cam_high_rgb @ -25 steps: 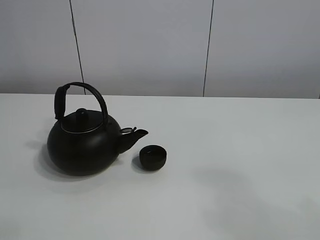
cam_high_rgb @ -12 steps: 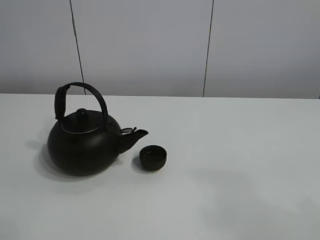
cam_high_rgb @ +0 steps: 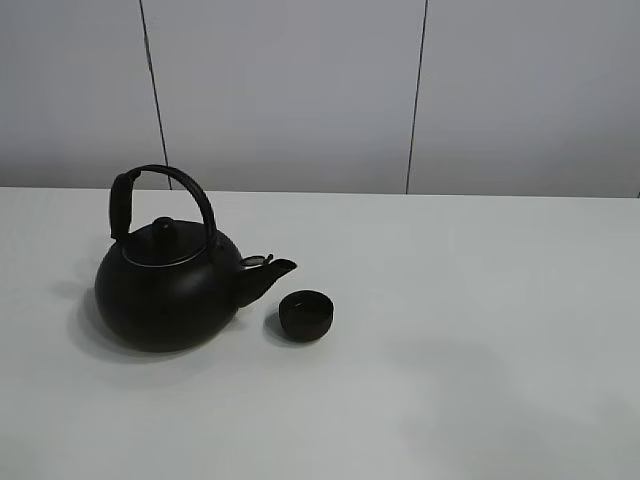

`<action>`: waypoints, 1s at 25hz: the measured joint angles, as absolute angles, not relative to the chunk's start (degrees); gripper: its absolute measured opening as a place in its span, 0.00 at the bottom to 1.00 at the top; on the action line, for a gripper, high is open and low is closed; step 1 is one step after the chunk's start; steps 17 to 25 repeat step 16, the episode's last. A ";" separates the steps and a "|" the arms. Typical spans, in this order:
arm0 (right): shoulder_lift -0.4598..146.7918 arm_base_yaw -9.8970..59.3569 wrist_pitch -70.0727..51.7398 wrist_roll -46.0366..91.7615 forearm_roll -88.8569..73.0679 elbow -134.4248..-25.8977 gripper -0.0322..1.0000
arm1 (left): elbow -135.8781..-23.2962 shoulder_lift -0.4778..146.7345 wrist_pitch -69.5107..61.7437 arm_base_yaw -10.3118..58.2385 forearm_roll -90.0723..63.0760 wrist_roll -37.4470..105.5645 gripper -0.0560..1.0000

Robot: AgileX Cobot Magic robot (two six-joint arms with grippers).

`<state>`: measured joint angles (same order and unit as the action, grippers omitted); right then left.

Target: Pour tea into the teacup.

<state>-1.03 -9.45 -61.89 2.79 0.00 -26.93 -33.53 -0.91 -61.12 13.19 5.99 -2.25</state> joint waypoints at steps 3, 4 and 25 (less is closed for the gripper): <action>-1.03 -9.45 -61.89 2.79 0.00 -26.93 0.58 | -30.66 -0.91 -61.37 13.19 5.44 -2.30 0.70; -1.03 -9.45 -61.89 2.79 0.00 -26.93 0.58 | -29.85 -0.91 -61.37 13.19 5.13 -2.30 0.70; -1.03 -9.45 -61.89 2.72 0.00 -26.93 0.58 | -27.53 -0.91 -64.23 13.19 4.41 -2.25 0.70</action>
